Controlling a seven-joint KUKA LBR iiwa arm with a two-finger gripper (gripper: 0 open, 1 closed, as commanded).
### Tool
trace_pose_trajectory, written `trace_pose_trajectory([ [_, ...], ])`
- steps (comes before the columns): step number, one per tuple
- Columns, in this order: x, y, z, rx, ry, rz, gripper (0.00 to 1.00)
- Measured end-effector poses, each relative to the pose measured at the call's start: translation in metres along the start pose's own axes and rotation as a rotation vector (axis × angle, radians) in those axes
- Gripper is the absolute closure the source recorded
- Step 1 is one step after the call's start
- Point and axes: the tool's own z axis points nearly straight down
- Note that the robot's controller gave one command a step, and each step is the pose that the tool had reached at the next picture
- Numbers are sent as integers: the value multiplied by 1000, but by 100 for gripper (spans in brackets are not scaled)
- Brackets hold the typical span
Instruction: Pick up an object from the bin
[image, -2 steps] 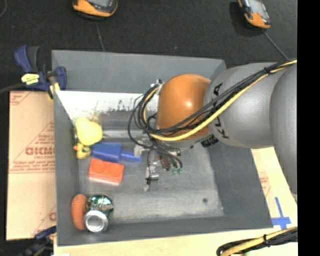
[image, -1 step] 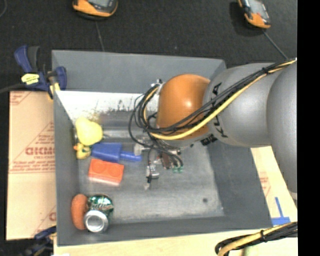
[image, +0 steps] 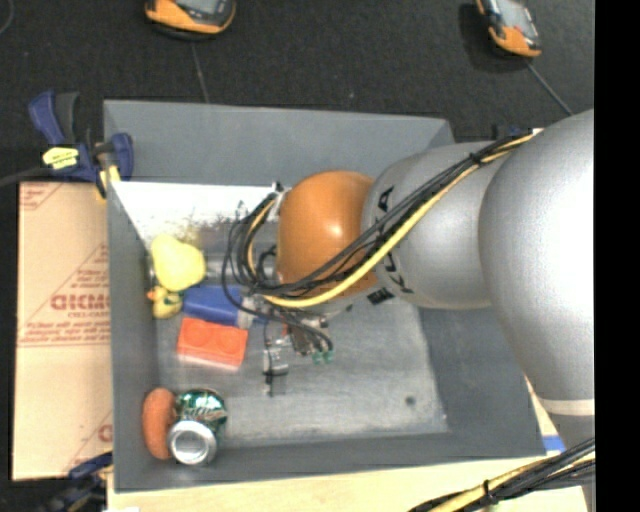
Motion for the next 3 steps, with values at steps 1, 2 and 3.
trace_pose_trajectory([
  [1, -14, 1, 7, 1, -7, -52, 0],
  [2, 12, 21, 40, -2, -6, -75, 0],
  [3, -7, 3, 50, -7, -41, 16, 100],
])
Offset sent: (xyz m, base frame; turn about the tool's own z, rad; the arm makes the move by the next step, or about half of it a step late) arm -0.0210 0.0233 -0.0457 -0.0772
